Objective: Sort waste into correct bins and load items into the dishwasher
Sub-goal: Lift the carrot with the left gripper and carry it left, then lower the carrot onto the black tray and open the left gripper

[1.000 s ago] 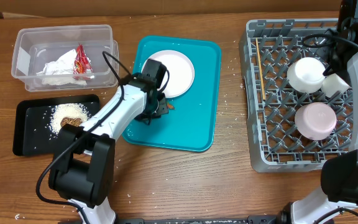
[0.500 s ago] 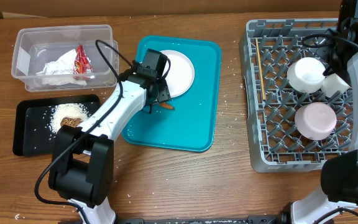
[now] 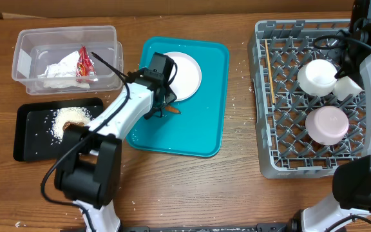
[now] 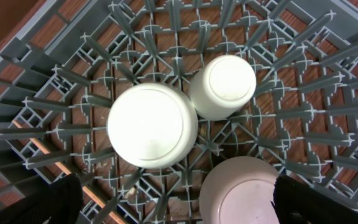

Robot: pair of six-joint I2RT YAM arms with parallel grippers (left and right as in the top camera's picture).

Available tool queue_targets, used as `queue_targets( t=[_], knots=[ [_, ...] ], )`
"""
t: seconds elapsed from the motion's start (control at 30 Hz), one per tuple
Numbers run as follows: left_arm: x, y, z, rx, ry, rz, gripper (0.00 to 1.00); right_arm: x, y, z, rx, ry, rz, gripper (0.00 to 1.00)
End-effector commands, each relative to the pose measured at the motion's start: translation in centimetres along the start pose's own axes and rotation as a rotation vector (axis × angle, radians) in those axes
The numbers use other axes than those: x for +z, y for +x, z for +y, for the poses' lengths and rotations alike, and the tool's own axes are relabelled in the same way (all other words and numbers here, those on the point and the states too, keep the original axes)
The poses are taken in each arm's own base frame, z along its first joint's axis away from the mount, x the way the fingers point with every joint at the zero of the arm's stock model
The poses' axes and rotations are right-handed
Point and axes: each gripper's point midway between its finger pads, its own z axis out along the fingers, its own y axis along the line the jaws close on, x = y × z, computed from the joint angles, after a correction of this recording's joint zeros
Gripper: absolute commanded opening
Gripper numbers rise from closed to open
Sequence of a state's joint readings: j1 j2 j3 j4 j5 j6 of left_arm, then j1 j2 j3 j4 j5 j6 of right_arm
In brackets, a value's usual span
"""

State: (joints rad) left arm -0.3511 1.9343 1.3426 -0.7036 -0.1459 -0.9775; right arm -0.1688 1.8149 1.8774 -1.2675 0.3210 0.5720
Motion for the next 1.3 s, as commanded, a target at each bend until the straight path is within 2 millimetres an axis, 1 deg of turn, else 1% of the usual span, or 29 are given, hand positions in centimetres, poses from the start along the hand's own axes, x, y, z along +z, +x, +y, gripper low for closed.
queue_targets(
  t=[0.0, 0.07, 0.17, 0.3, 0.33, 0.4, 0.43, 0.57, 0.63, 0.77, 0.83, 0.93, 1.1, 1.2, 1.23, 1.27],
  knots=[
    [2.1, 0.6, 0.4, -0.064, -0.039, 0.033, 0.65, -0.8, -0.6, -0.1, 0.015, -0.01, -0.027, 1.0],
    [2.7, 0.9, 0.7, -0.081, -0.055, 0.043, 0.64, -0.8, -0.6, -0.1, 0.015, -0.01, -0.027, 1.0],
    [2.8, 1.0, 0.7, -0.094, -0.056, 0.044, 0.63, -0.8, -0.6, -0.1, 0.015, -0.01, -0.027, 1.0],
    [2.8, 0.7, 0.7, -0.095, -0.057, 0.034, 0.64, -0.8, -0.6, -0.1, 0.015, -0.011, -0.026, 1.0],
    [2.8, 0.7, 0.7, -0.095, -0.058, 0.03, 0.63, -0.8, -0.6, -0.1, 0.015, -0.011, -0.026, 1.0],
    [2.9, 0.7, 0.7, -0.095, -0.058, 0.03, 0.57, -0.8, -0.6, -0.1, 0.015, -0.011, -0.027, 1.0],
    [2.8, 0.7, 0.8, -0.095, -0.061, 0.033, 0.5, -0.8, -0.6, -0.1, 0.015, -0.011, -0.026, 1.0],
    [2.8, 1.2, 1.1, -0.079, -0.075, 0.051, 0.29, -0.8, -0.6, -0.1, 0.015, -0.011, -0.027, 1.0],
    [2.6, 1.2, 1.4, -0.071, -0.085, 0.056, 0.24, -0.8, -0.6, -0.1, 0.015, -0.011, -0.027, 1.0],
    [1.6, 0.6, 2.1, -0.074, -0.094, 0.058, 0.19, -0.8, -0.6, -0.1, 0.015, -0.011, -0.027, 1.0],
    [0.4, -0.3, 2.4, -0.084, -0.094, 0.045, 0.16, -0.8, -0.6, -0.1, 0.015, -0.011, -0.027, 1.0],
    [-1.6, -2.2, 2.5, -0.07, -0.074, 0.006, 0.16, -0.8, -0.6, -0.1, 0.015, -0.011, -0.027, 1.0],
    [-5.7, -5.7, 3.2, -0.098, -0.037, -0.088, 0.22, -0.8, -0.6, -0.1, 0.015, -0.011, -0.027, 1.0],
    [-7.6, -7.9, 4.8, -0.152, -0.035, -0.151, 0.23, -0.8, -0.6, -0.1, 0.015, -0.011, -0.027, 1.0],
    [-8.4, -9.4, 6.7, -0.196, -0.061, -0.184, 0.23, -0.8, -0.6, -0.1, 0.015, -0.011, -0.027, 1.0],
    [-8.6, -9.9, 7.5, -0.214, -0.074, -0.191, 0.22, -0.8, -0.6, -0.1, 0.015, -0.011, -0.027, 1.0]
  ],
)
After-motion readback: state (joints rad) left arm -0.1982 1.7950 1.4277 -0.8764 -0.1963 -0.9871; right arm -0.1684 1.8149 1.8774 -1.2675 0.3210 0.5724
